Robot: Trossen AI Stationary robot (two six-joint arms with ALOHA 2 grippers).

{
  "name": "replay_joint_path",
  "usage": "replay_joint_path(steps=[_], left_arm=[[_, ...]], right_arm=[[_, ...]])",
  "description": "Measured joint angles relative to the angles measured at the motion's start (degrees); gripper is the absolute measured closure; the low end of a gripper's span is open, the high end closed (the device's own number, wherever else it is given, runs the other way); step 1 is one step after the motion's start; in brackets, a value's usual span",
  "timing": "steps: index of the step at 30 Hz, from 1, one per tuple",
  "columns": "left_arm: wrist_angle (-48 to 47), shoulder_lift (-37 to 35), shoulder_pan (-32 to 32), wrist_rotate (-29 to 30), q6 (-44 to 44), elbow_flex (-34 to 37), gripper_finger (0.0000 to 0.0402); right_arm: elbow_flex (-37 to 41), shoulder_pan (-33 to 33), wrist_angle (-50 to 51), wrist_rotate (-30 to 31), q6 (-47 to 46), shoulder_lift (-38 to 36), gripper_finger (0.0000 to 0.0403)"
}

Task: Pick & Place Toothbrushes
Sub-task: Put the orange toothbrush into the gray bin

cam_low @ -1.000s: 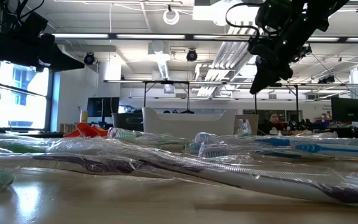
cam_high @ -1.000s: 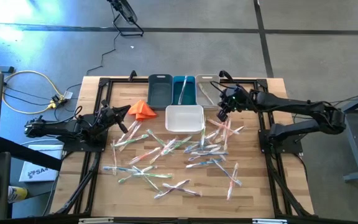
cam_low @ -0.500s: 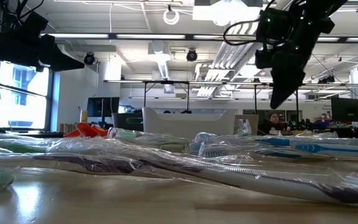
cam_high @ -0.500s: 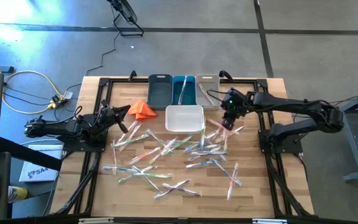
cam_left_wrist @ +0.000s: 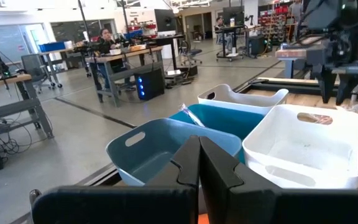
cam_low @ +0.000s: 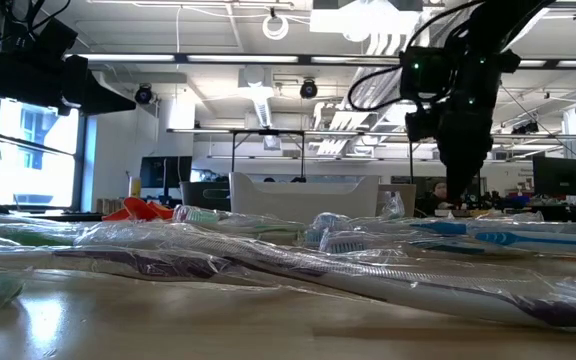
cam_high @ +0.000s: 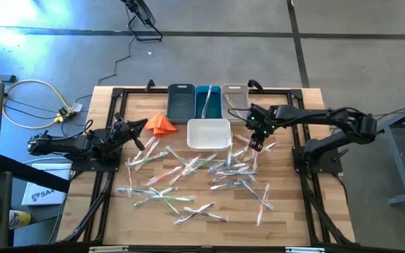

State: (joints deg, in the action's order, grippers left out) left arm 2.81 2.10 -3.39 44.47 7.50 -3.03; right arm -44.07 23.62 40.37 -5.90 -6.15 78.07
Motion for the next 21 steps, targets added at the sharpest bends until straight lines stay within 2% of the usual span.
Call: replay_joint_path(steps=[7, 13, 21], left_arm=[[0.0, 0.0, 0.0, 0.0, 0.0, 0.0, 0.0402], [0.0, 0.0, 0.0, 0.0, 0.1, 0.0, 0.0402], [0.0, 0.0, 0.0, 0.0, 0.2, 0.0, 0.0402]], right_arm=[[0.0, -0.6, 2.4, -0.7, 1.9, 2.8, 0.0289], [0.0, -1.2, 2.9, -4.1, 1.9, 3.3, 0.0289], [0.0, -2.9, 2.6, -3.3, 1.6, 3.6, 0.0289]])
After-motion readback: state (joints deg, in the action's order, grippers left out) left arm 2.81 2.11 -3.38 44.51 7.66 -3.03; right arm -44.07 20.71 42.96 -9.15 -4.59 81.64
